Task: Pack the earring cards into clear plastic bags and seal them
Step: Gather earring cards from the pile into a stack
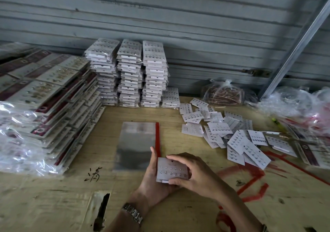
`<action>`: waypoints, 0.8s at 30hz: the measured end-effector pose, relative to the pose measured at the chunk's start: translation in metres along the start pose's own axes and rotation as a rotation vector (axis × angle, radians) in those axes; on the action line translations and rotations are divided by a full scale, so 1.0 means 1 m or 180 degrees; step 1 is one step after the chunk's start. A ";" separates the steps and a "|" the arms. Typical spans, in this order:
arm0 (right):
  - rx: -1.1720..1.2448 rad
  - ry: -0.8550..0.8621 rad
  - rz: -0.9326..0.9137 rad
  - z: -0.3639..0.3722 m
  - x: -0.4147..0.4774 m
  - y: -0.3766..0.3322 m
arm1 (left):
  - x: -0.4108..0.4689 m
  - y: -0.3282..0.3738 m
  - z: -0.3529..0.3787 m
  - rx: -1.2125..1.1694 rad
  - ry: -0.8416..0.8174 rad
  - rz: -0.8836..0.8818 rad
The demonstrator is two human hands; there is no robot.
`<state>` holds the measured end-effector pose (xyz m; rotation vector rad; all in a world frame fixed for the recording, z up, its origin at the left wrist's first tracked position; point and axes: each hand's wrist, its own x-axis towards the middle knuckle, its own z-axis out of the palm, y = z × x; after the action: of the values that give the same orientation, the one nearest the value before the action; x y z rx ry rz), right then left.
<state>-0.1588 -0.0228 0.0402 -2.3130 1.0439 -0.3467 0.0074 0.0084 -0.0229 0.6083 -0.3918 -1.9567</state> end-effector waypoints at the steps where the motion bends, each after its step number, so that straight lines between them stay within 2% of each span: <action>1: 0.0000 0.0013 0.0010 0.000 0.000 0.000 | 0.000 0.000 0.000 -0.0017 -0.0035 -0.0007; 24: -0.0014 -0.0036 0.0019 0.005 -0.001 0.000 | 0.000 0.002 0.000 -0.0090 0.0039 0.0015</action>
<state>-0.1566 -0.0200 0.0363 -2.3128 1.0467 -0.3288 0.0086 0.0076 -0.0221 0.6003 -0.3570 -1.9501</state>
